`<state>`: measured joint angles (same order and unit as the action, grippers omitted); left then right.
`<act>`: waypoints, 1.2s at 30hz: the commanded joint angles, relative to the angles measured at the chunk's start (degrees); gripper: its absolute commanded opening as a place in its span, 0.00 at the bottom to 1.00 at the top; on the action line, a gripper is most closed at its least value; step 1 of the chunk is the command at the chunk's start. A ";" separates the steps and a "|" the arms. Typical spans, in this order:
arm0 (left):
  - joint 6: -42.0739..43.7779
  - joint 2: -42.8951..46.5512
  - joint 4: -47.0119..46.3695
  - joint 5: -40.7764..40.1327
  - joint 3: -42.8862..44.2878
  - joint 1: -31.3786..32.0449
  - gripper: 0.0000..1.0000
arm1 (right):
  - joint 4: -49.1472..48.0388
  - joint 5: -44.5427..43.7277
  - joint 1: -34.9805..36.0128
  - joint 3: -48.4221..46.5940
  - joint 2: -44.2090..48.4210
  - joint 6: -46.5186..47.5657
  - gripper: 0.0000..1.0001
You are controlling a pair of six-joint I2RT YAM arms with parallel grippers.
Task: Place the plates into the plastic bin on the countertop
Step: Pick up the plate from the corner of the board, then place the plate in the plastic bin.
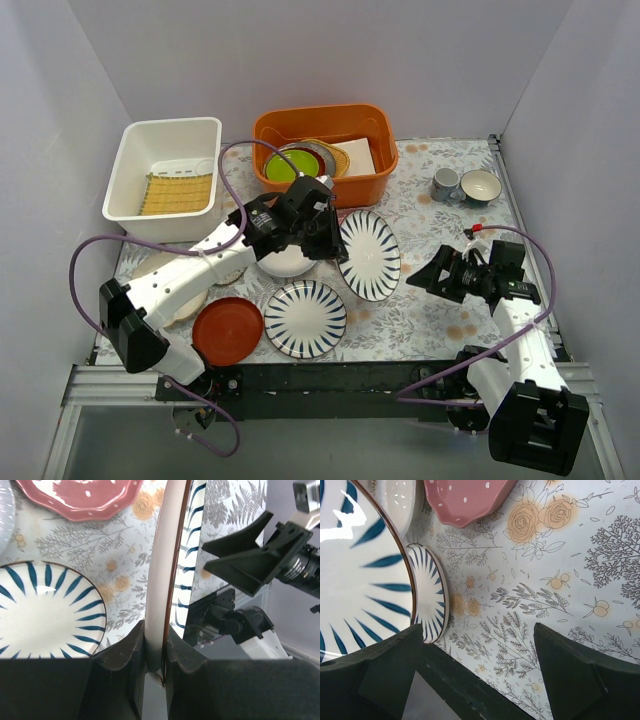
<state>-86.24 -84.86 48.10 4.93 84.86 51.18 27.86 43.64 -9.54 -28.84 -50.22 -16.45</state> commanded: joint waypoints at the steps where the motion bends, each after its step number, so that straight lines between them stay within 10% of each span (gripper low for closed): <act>1: 0.01 3.48 -3.89 -2.12 4.35 -1.52 0.00 | -4.30 4.26 -0.30 0.54 0.03 0.98 0.98; 36: 1.16 1.97 -0.28 -2.11 22.81 -24.79 0.00 | -6.76 1.71 -0.30 6.60 -5.59 0.71 0.98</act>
<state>-82.56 -87.02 55.20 4.25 104.22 30.11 22.65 43.88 -9.67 -22.61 -55.66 -16.45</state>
